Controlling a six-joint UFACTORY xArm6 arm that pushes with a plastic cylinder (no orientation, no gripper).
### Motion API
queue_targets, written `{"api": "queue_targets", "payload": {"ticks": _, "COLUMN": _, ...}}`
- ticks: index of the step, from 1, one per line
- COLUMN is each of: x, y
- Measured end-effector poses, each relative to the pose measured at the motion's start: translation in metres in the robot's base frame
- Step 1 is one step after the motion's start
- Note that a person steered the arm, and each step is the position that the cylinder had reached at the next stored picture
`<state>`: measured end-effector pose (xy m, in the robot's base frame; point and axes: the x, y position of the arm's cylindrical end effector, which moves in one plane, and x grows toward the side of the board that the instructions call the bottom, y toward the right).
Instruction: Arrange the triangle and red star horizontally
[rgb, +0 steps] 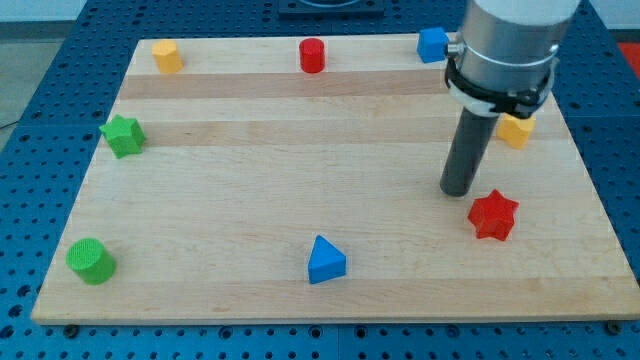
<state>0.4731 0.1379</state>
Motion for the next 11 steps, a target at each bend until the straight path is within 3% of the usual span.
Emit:
{"api": "queue_targets", "payload": {"ticks": 1, "x": -0.001, "y": 0.024}}
{"api": "queue_targets", "payload": {"ticks": 4, "x": 0.049, "y": 0.062}}
{"api": "queue_targets", "payload": {"ticks": 7, "x": 0.049, "y": -0.036}}
{"api": "queue_targets", "payload": {"ticks": 9, "x": 0.051, "y": -0.009}}
{"api": "queue_targets", "payload": {"ticks": 11, "x": 0.079, "y": 0.010}}
